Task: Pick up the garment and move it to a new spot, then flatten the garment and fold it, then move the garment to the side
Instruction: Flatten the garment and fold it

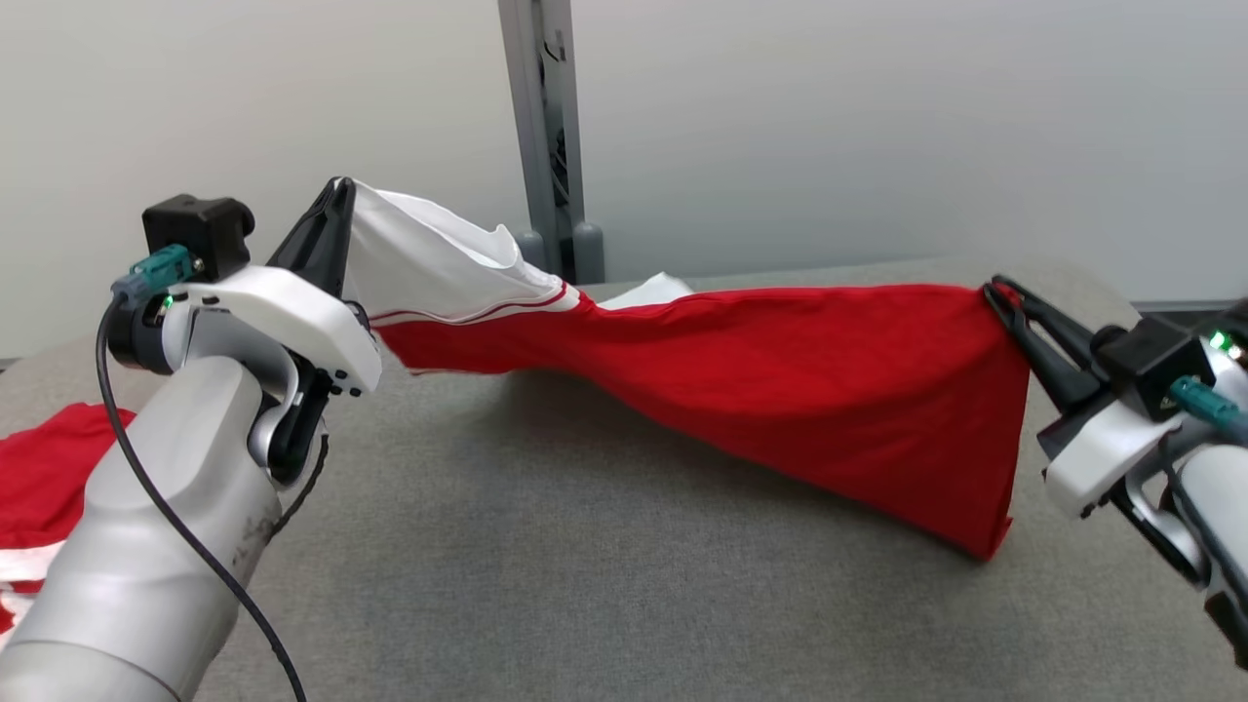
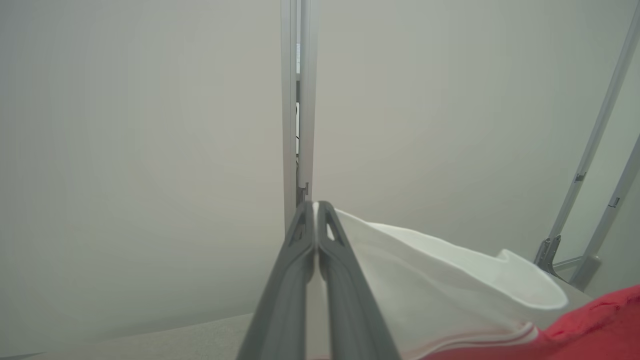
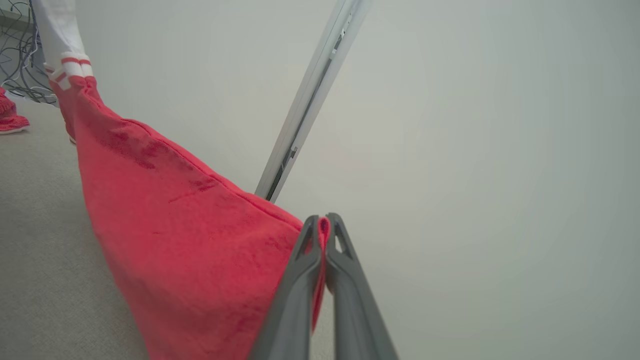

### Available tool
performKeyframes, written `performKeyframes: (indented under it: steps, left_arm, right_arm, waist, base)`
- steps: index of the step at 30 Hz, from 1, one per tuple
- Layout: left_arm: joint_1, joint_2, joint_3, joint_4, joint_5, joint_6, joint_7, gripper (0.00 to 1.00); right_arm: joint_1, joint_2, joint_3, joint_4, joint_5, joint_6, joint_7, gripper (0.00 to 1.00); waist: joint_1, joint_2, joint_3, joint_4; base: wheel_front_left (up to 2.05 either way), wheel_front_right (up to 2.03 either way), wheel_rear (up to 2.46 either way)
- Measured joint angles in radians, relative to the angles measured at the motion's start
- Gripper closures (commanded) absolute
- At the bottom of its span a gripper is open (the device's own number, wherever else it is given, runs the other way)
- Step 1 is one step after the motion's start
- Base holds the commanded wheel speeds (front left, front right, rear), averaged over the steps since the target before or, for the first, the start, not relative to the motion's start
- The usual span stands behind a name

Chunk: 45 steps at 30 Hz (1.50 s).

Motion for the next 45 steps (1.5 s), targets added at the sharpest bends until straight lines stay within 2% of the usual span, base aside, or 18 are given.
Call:
performKeyframes:
  steps: [10, 12, 18, 25, 31, 35, 40, 43, 45]
  left_arm:
    - [0.102, -0.019, 0.148, -0.065, 0.110, 0.010, 0.000, 1.00]
    - [0.129, -0.021, 0.175, -0.091, 0.143, 0.008, 0.000, 1.00]
    - [0.200, -0.013, 0.230, -0.137, 0.177, -0.001, 0.000, 1.00]
    - [0.228, 0.001, 0.256, -0.161, 0.193, -0.007, 0.000, 1.00]
    - [0.214, 0.004, 0.223, -0.156, 0.202, -0.029, 0.041, 1.00]
    - [0.144, -0.005, 0.174, -0.138, 0.224, -0.052, 0.100, 1.00]
    - [-0.028, 0.006, 0.161, -0.089, 0.238, -0.067, 0.148, 1.00]
    - [-0.187, 0.012, 0.161, -0.053, 0.254, -0.071, 0.142, 1.00]
    - [-0.274, 0.001, 0.171, -0.010, 0.257, -0.072, 0.119, 1.00]
  right_arm:
    - [-0.108, -0.071, 0.041, -0.002, 0.040, 0.000, 0.000, 1.00]
    - [-0.120, -0.089, 0.081, 0.031, 0.053, 0.000, 0.000, 1.00]
    - [-0.124, -0.106, 0.175, 0.032, 0.136, 0.000, 0.030, 1.00]
    - [-0.156, -0.152, 0.241, 0.020, 0.203, 0.000, 0.072, 1.00]
    - [-0.213, -0.165, 0.304, -0.001, 0.246, 0.000, 0.106, 1.00]
    - [-0.303, -0.173, 0.365, 0.012, 0.255, 0.000, 0.133, 1.00]
    - [-0.489, -0.159, 0.447, 0.049, 0.294, 0.000, 0.142, 1.00]
    - [-0.659, -0.139, 0.466, 0.119, 0.302, 0.000, 0.135, 1.00]
    - [-0.744, -0.096, 0.467, 0.201, 0.308, 0.000, 0.126, 1.00]
  waist:
    - [0.0000, 0.0000, -0.076, 0.033]
    - [0.0000, 0.0000, -0.094, 0.041]
    - [0.0000, 0.0000, -0.113, 0.049]
    - [0.0000, 0.0000, -0.108, 0.050]
    - [0.0000, 0.0000, -0.078, 0.050]
    - [0.0000, 0.0000, -0.030, 0.052]
    - [0.0000, 0.0000, 0.060, 0.046]
    - [0.0000, 0.0000, 0.136, 0.040]
    - [0.0000, 0.0000, 0.190, 0.036]
  base:
    - [0.00, 0.00, 0.00]
    - [0.00, 0.00, 0.00]
    - [0.00, 0.00, 0.00]
    - [0.00, 0.00, 0.00]
    - [0.00, 0.00, 0.00]
    - [0.00, 0.00, 0.00]
    - [0.00, 0.00, 0.00]
    - [0.00, 0.00, 0.00]
    - [0.00, 0.00, 0.00]
